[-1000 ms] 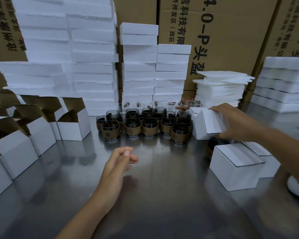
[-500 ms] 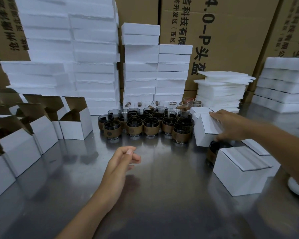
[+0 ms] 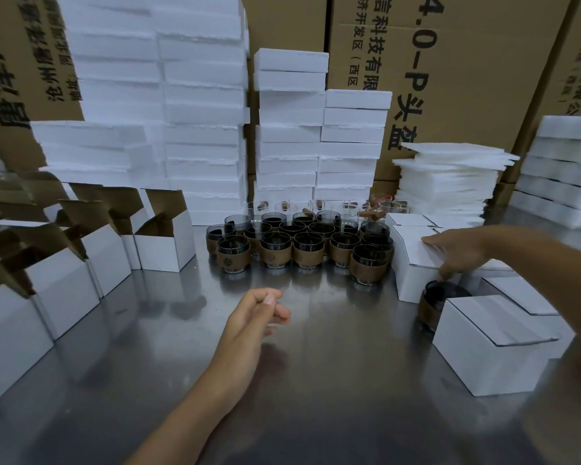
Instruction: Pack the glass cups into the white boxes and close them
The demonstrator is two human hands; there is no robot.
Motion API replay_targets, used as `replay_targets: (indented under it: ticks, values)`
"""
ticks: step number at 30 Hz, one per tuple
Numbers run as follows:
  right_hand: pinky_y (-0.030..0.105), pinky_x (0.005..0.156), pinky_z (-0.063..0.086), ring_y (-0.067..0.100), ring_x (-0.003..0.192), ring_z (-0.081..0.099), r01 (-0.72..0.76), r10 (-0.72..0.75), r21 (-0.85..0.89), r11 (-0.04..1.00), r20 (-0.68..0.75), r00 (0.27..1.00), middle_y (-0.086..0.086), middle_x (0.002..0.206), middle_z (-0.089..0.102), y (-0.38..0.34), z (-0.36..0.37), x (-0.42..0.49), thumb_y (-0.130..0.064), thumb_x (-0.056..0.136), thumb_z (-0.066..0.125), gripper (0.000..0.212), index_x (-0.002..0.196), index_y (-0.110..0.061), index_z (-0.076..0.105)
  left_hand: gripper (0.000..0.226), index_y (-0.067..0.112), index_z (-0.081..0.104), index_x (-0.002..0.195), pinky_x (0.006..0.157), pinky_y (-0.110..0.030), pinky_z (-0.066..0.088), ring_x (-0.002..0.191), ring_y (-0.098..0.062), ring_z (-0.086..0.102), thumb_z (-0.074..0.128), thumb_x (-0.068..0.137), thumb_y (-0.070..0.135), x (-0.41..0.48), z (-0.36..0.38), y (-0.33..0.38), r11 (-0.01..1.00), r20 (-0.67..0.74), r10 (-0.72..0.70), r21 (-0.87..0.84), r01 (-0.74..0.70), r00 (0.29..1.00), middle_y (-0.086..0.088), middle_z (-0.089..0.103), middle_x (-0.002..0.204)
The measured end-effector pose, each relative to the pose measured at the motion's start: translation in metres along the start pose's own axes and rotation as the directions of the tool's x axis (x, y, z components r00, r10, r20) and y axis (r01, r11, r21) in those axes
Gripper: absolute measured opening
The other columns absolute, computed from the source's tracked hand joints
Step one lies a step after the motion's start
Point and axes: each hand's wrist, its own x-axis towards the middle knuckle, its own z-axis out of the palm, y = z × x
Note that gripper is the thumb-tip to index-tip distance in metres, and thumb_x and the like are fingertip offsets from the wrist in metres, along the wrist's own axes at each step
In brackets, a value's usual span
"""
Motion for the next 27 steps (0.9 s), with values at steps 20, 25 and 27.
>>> replay_targets:
  ticks: [20,25,27]
  values:
    - [0.013,0.085,0.036,0.008,0.11,0.052,0.572,-0.244,0.347,0.743,-0.656,0.715,-0.008,0.122,0.056,-0.082,-0.01,-0.076,-0.002,0.093,0.048,0.037,0.119,-0.026,0.058,0.02,0.019,0.06,0.096,0.09,-0.035,0.045,0.092,-0.019,0.063,0.04,0.098,0.022,0.001,-0.001,0.001,0.999,-0.025,-0.022,0.025,0.022,0.999,0.0,0.066,0.085]
    - [0.015,0.084,0.044,-0.003,0.093,0.059,0.707,-0.18,0.578,0.409,-0.708,0.683,-0.017,0.098,0.065,-0.15,0.043,-0.097,0.005,0.089,0.051,0.044,0.094,-0.038,0.061,0.014,0.019,0.059,0.096,0.08,-0.023,0.044,0.087,-0.013,0.064,0.045,0.097,0.021,-0.001,-0.003,0.003,0.999,-0.051,-0.039,0.018,0.04,0.998,0.001,0.065,0.083]
    - [0.024,0.085,0.047,-0.002,0.086,0.059,0.667,-0.088,0.66,0.345,-0.685,0.724,-0.015,0.089,0.066,-0.172,0.075,-0.092,0.006,0.087,0.054,0.042,0.087,-0.035,0.062,0.009,0.02,0.058,0.095,0.072,-0.013,0.044,0.079,-0.004,0.063,0.049,0.095,0.019,-0.002,-0.005,0.002,0.999,-0.081,-0.027,0.042,0.03,0.996,0.0,0.065,0.082]
